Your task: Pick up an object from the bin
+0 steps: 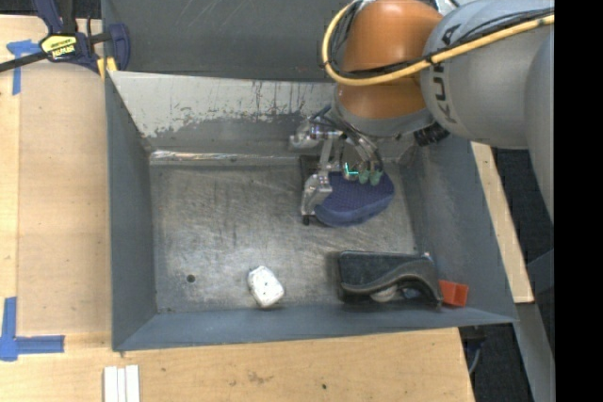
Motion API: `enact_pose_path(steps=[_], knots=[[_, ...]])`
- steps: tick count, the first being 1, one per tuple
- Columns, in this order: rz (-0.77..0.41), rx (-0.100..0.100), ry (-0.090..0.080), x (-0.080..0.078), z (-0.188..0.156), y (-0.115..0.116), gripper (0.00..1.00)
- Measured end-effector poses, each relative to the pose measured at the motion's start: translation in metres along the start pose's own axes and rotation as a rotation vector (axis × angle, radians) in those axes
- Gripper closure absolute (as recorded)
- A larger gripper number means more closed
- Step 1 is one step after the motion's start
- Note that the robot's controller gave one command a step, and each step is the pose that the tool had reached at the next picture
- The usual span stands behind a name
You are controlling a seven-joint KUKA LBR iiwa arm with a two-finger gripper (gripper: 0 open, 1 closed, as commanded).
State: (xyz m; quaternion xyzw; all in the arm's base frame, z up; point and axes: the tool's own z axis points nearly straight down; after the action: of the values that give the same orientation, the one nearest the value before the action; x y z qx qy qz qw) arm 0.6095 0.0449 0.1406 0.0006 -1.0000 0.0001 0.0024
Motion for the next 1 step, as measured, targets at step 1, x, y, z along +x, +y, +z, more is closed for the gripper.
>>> enact_pose_path(steps=[1], knots=[[-0.045, -0.003, -0.023, 0.0594, 0.062, -0.0707, 0.0]])
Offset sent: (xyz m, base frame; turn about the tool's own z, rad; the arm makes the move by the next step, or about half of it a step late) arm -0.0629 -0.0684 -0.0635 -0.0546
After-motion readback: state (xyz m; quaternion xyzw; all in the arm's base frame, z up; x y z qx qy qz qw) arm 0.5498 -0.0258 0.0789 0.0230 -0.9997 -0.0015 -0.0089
